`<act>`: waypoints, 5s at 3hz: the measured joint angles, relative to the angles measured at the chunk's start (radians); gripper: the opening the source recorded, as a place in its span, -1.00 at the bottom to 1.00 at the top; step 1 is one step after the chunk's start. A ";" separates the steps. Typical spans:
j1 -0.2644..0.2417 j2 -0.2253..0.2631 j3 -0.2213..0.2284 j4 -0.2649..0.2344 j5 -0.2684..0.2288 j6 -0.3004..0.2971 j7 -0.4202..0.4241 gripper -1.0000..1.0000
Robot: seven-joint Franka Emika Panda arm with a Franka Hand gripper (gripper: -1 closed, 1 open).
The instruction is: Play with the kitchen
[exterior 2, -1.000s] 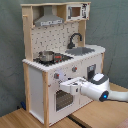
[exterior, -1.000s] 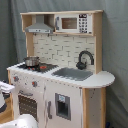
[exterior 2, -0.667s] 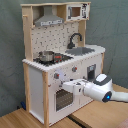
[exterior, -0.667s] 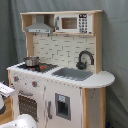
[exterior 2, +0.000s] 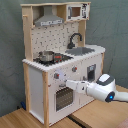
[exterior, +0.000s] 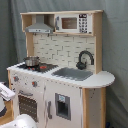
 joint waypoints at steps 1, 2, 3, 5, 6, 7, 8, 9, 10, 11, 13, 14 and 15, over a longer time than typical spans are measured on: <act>0.019 -0.001 0.000 -0.032 0.000 0.000 0.113 1.00; 0.037 -0.003 0.000 -0.058 0.000 0.001 0.237 1.00; 0.050 -0.004 0.004 -0.074 0.000 0.002 0.360 1.00; 0.052 -0.008 0.030 -0.085 0.000 0.002 0.575 1.00; 0.052 -0.017 0.044 -0.094 0.000 0.002 0.692 1.00; 0.050 -0.027 0.055 -0.101 -0.001 0.003 0.803 1.00; 0.044 -0.037 0.059 -0.108 -0.001 0.002 0.929 1.00; 0.033 -0.038 0.063 -0.122 -0.001 0.003 1.039 1.00; 0.019 -0.038 0.071 -0.132 -0.002 0.003 1.139 1.00; -0.002 -0.038 0.085 -0.132 -0.002 0.003 1.239 1.00; -0.124 -0.039 0.085 -0.054 -0.011 0.033 1.334 1.00; -0.176 -0.040 0.087 -0.034 -0.095 0.055 1.333 1.00; -0.179 -0.040 0.091 -0.047 -0.127 0.051 1.394 1.00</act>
